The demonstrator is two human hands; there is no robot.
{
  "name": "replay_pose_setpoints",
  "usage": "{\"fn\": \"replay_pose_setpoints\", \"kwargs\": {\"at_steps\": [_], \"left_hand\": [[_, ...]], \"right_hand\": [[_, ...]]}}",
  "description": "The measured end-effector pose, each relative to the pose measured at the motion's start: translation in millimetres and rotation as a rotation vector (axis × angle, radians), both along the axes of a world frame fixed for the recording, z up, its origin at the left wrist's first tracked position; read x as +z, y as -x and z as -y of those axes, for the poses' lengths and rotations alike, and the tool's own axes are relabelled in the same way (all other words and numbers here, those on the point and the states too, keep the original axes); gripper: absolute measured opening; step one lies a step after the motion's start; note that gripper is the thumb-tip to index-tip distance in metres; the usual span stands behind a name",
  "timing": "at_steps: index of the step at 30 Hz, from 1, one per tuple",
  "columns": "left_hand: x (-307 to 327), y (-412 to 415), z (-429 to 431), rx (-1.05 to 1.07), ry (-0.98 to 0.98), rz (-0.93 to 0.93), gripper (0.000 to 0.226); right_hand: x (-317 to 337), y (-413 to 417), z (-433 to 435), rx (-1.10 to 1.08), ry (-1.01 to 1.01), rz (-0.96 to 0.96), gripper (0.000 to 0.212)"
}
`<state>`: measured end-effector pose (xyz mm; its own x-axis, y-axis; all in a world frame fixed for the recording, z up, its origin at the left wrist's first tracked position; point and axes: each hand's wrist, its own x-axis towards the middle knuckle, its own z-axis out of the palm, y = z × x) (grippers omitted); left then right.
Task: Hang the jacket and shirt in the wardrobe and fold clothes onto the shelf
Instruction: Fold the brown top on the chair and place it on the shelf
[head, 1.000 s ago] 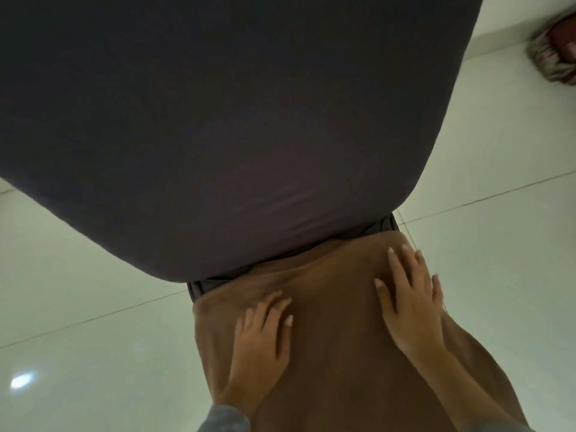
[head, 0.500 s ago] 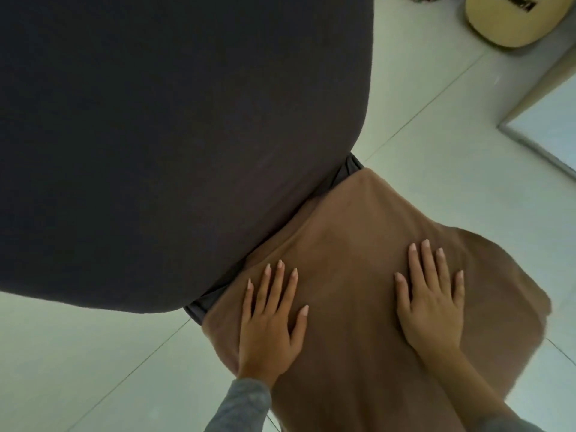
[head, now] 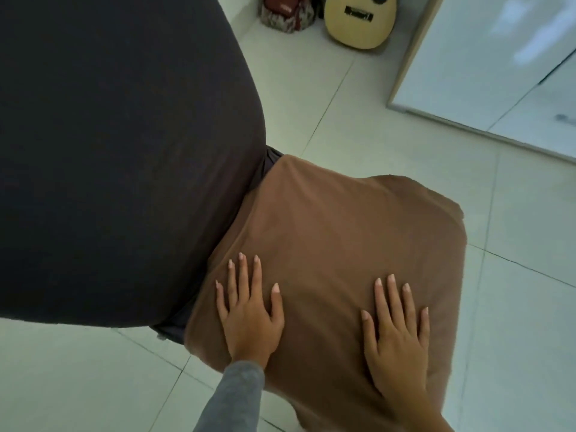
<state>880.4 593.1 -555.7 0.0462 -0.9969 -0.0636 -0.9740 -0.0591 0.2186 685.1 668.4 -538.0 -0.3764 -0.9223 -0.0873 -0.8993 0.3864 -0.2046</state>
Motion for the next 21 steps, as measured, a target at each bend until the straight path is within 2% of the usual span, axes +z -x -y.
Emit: {"fn": "replay_pose_setpoints", "kwargs": {"at_steps": [8, 17, 21], "left_hand": [[-5.4, -1.1, -0.1, -0.032, 0.085, 0.002, 0.063], [-11.6, -3.6, -0.3, -0.076, 0.1, -0.029, 0.064], [-3.1, -19.7, -9.2, -0.239, 0.115, -0.114, 0.058]], "right_hand": [[-13.2, -18.7, -59.5, -0.237, 0.065, 0.119, 0.066], [-14.1, -32.9, -79.5, -0.667, 0.209, 0.276, 0.074], [-13.6, -43.1, -94.8, -0.92, 0.303, 0.426, 0.077]]}}
